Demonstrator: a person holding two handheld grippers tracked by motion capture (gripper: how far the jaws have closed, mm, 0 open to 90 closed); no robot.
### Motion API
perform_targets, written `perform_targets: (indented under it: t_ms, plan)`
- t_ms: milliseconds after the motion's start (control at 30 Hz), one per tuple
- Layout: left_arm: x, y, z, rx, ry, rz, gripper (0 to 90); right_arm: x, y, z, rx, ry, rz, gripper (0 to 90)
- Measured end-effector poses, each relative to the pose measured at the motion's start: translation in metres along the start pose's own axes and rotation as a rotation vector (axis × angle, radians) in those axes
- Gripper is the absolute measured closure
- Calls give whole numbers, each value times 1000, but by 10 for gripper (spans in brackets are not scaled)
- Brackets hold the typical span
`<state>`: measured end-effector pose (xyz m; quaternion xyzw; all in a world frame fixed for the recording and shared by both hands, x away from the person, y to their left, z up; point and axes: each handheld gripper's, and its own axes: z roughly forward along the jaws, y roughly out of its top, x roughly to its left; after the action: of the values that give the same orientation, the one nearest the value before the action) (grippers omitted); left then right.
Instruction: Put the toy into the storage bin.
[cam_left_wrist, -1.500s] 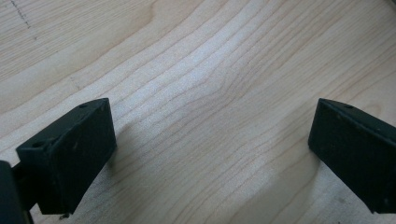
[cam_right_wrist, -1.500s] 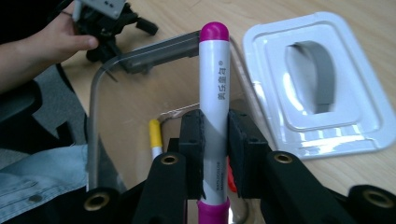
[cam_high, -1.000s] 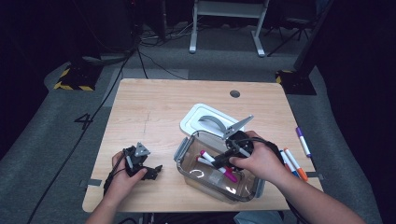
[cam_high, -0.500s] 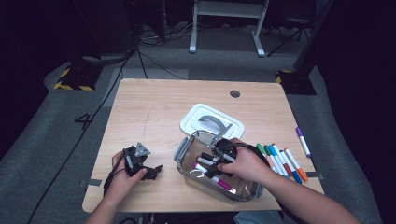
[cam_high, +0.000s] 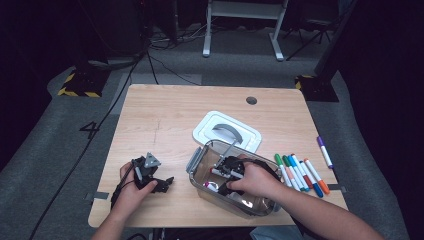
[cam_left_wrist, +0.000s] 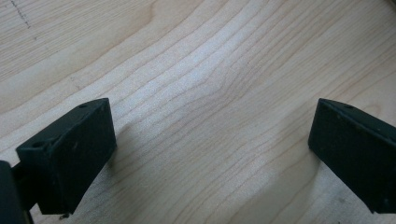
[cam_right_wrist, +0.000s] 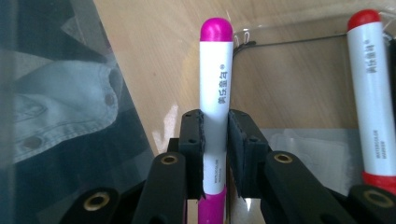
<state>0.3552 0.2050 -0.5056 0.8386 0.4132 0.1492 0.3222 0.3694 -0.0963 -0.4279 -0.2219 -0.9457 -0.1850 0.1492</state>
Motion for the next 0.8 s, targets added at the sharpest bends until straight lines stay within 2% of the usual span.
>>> perform_targets:
  t_ms: [200,267,300,333,367,400,433,467,500,533,567,600,633,667,800]
  plan:
    - [0,0,0,0,0,0,13,-2,1,10,28,5,3,769]
    - [0,0,0,0,0,0,13,-3,1,12,27,18,3,767]
    - [0,0,0,0,0,0,13,-4,1,12,2,35,12,724]
    - [0,0,0,0,0,0,13,-4,1,12,2,35,12,724]
    - [0,0,0,0,0,0,13,-7,1,13,-49,32,24,583]
    - [0,0,0,0,0,0,13,-7,1,13,-49,32,24,583]
    - [0,0,0,0,0,1,13,-11,2,8,-129,5,32,549]
    - [0,0,0,0,0,1,13,-11,2,8,-129,5,32,549]
    - [0,0,0,0,-1,1,13,-14,2,-3,-186,-38,21,548]
    - [0,0,0,0,-1,1,13,-14,2,-3,-186,-38,21,548]
    - [0,0,0,0,0,0,13,-13,2,-16,-240,-75,12,547]
    - [0,0,0,0,0,0,13,-13,2,-16,-240,-75,12,547]
    - [0,0,0,0,0,0,13,-11,1,-30,-288,-103,1,548]
    - [0,0,0,0,0,0,13,-11,1,-30,-288,-103,1,548]
    - [0,0,0,0,1,0,13,-9,-6,-55,-348,-159,-12,551]
